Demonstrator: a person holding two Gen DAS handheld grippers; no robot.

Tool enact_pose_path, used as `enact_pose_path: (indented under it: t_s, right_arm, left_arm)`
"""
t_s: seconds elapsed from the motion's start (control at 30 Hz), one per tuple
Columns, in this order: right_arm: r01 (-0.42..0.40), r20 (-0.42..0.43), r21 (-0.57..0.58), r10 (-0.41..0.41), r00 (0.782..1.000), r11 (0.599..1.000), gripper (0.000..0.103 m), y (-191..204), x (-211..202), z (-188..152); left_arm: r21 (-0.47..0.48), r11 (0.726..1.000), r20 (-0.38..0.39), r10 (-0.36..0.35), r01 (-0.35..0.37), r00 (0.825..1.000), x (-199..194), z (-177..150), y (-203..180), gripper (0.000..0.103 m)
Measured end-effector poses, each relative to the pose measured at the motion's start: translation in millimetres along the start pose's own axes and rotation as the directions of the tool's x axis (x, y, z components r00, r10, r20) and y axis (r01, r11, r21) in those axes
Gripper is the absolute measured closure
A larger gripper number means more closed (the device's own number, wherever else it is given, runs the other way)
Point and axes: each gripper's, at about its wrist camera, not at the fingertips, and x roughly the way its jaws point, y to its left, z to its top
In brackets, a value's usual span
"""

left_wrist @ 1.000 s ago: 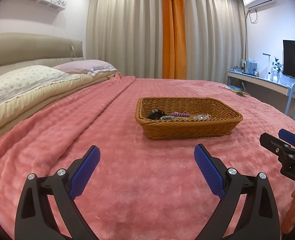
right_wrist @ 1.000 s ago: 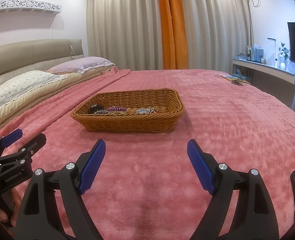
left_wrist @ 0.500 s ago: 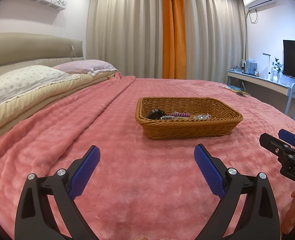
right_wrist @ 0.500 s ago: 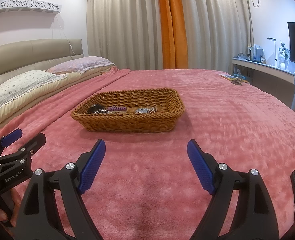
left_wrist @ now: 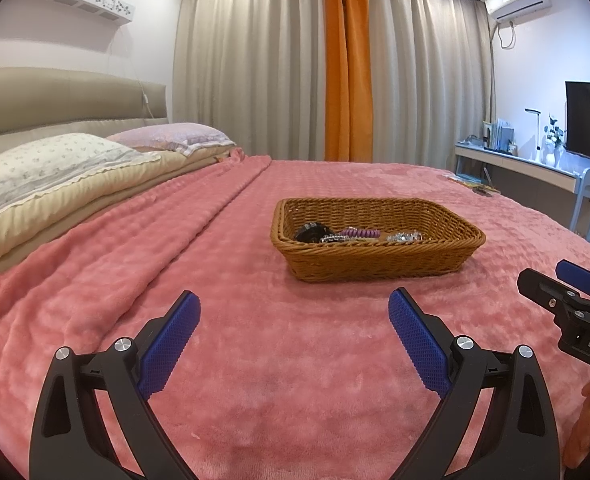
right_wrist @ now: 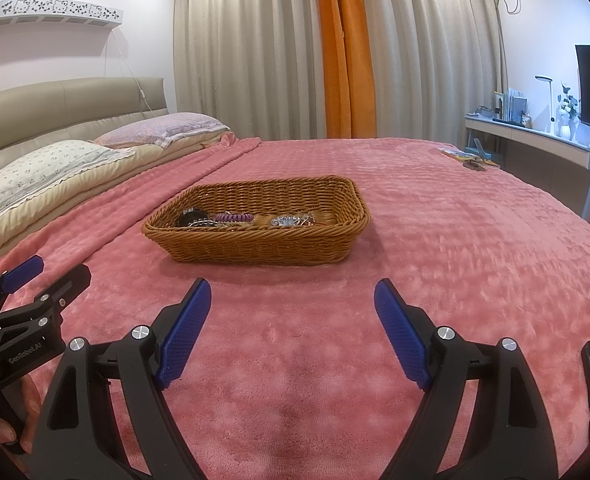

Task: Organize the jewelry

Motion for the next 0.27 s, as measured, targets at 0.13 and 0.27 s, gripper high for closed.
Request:
enact_pose_path:
  t_s: [0.13, 0.27]
  right_arm:
    - [0.0, 0.0, 0.0, 0.0, 1.0, 1.0, 0.023, 0.0, 0.0, -0.2]
    - [0.0, -0.001, 0.0, 0.0, 1.0, 1.0, 0.023, 0.2, 0.0, 0.2]
  left_arm:
    - [0.004, 1.0, 0.011, -0.004, 0.004, 1.0, -2.9, -0.7, -0.7, 0.01]
    - [0.003, 1.0, 0.008, -0.005, 0.005, 1.0, -4.0, 0.1, -0.2, 0.01]
